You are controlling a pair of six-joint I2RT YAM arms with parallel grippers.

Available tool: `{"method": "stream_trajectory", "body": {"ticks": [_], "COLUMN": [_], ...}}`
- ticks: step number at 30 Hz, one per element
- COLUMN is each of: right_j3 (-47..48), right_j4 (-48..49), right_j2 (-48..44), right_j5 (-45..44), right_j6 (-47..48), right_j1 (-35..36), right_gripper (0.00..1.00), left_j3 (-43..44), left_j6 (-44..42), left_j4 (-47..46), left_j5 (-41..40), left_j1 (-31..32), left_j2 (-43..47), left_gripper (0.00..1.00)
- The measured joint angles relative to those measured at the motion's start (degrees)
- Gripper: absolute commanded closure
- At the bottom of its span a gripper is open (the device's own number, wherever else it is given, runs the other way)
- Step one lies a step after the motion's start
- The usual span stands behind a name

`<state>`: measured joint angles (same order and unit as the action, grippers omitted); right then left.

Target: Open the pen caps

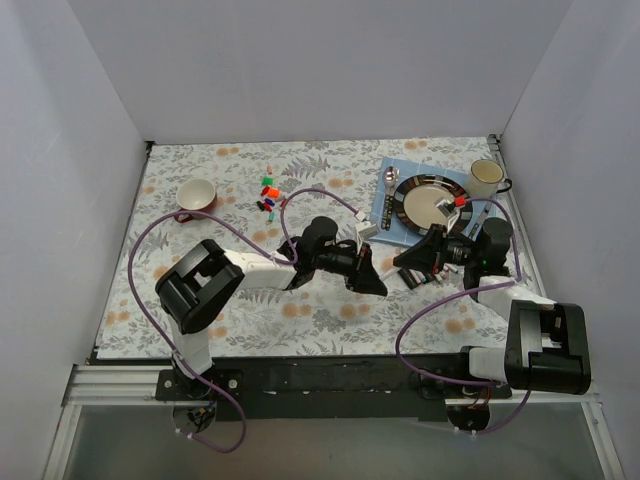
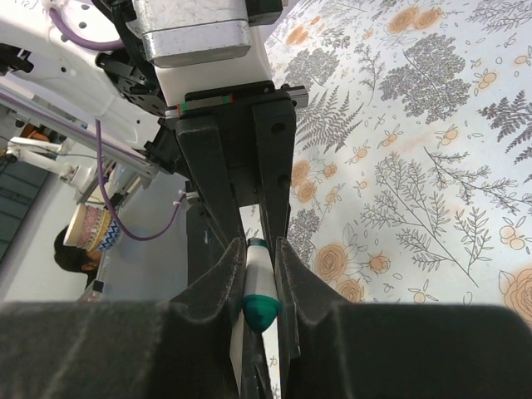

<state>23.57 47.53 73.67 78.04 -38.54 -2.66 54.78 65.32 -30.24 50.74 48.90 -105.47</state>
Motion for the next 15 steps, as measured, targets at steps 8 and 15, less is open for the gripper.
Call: {"method": "stream_trajectory", "body": {"ticks": [8,15], "right_j3": [0.22,1.40], "right_j4": [-6.12,-7.34], "right_j2": [-0.39,-0.98], "right_j5": [2.60,0.00], "right_j6": [2.12,3.96], "right_j1": [-1.44,-8.76], "right_gripper": [0.99,0.99], "left_j3": [-4.61,-16.31], "left_j6": [-2.51,-3.06], "left_j4": [-1.90,2.62], "left_j5": [-5.57,-5.22], "left_j1": [0.96,0.31], "left_j2": [3.87,13.03], "left_gripper": [1.00,1.00]}}
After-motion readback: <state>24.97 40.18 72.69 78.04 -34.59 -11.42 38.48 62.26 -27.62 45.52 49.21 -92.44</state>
